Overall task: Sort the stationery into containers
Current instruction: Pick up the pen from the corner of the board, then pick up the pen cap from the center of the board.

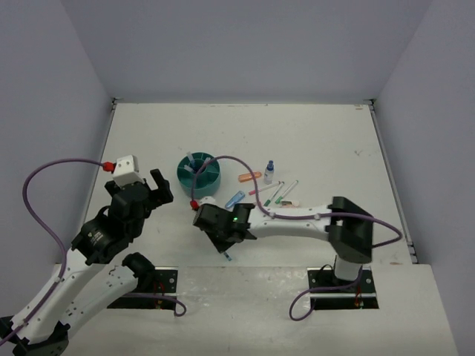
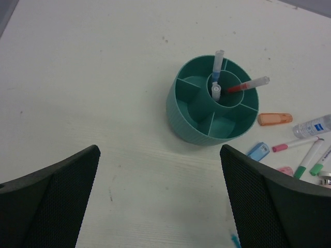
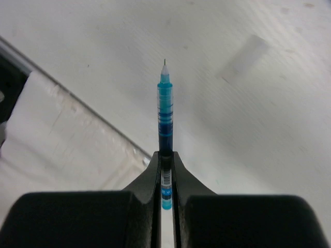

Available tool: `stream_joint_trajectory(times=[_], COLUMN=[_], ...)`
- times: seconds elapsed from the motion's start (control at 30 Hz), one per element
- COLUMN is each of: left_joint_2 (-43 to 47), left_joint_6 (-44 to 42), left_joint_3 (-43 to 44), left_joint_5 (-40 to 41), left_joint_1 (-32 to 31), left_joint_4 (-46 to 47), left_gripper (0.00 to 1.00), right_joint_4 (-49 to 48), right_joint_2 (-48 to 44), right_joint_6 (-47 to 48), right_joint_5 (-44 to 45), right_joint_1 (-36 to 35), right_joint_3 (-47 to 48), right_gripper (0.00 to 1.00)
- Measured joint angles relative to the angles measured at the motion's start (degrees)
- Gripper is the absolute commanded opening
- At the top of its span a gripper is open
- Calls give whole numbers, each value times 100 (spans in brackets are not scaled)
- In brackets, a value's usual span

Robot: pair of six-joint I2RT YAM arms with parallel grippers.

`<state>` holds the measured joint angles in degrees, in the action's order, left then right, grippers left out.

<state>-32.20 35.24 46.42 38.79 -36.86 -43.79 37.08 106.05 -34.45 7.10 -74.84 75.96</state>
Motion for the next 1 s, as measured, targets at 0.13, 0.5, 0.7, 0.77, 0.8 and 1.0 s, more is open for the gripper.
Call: stream_joint_trajectory(times=[0.13,0.5,0.7,0.77,0.8,1.0], left_joint_2=[-200,-2851,-4094,-4556,-4736,-5405], left_joint_6=[92,1562,2393,2536,2576,2768], left_joint_3=[35,-495,-228,-63,-6,302], left_joint_5=[-555,-1111,-919,-941,-963,-1172], left_joint_1=[0,-1947,-2100,-2103,-2103,-2106], left_joint_4=[231,1576,1438,1430,1423,1257], left_gripper=[100,99,78,73,71,59], right_joint_4=[-103,79,107,107,107,98], right_joint_2=[-2124,-4853,-4887,-4883,-4882,-4880], right_joint_6=[-9,53,87,87,87,104], right_joint_5=[109,803,782,774,750,639], right_joint_1=[572,2838,2867,2867,2867,2867], right_joint_3=[-887,-2268,-2386,-2473,-2516,-2684], right_gripper=[0,0,0,0,0,0])
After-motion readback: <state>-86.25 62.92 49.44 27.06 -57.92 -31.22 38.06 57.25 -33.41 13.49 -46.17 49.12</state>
